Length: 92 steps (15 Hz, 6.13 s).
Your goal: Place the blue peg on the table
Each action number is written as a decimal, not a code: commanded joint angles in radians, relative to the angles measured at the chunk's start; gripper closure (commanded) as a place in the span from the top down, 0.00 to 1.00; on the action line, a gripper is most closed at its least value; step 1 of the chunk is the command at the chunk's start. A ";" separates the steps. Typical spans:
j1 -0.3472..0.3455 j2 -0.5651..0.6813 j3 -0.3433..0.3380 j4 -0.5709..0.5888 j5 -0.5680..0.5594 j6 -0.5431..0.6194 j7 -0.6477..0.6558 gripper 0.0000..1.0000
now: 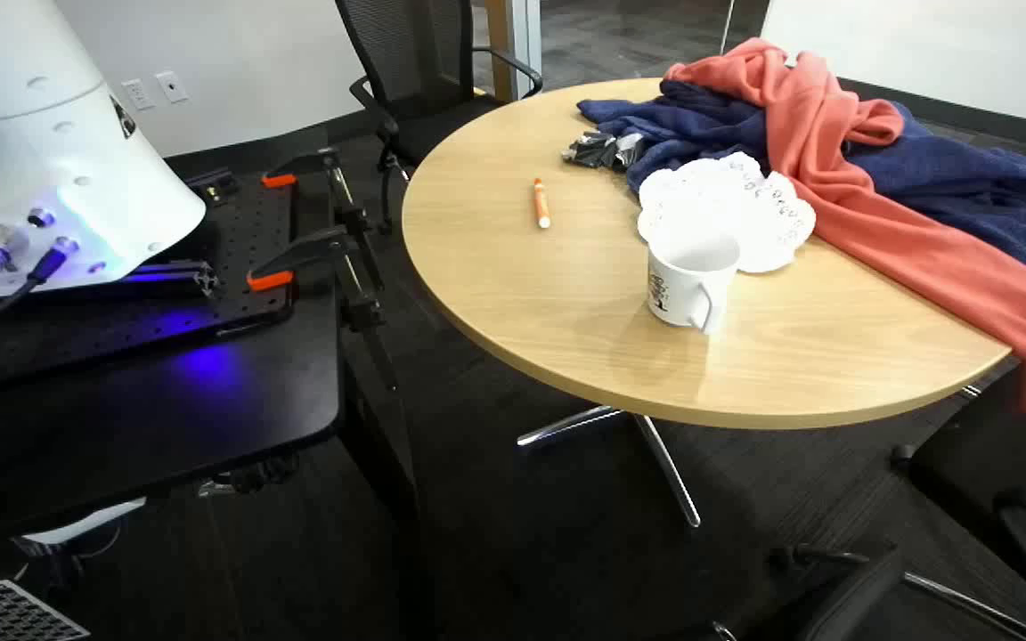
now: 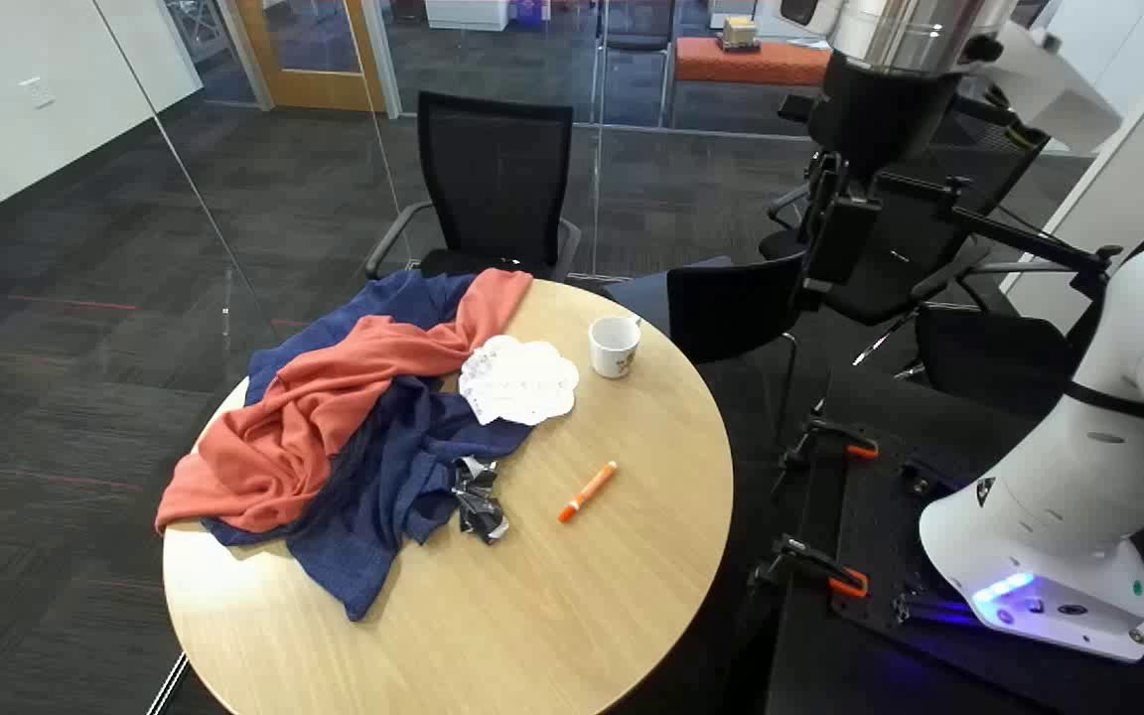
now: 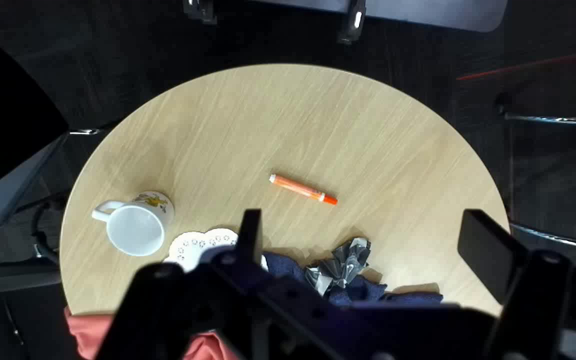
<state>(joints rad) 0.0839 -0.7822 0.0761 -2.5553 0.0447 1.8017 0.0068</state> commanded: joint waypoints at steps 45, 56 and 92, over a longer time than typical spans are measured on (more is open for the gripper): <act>0.035 0.799 -0.079 -0.041 0.076 0.810 -0.800 1.00; -0.081 1.189 0.066 0.092 0.008 1.087 -0.820 1.00; -0.127 1.517 0.060 0.344 -0.227 1.061 -0.765 0.13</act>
<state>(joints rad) -0.0247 0.7313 0.1220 -2.2256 -0.1555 2.8634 -0.7973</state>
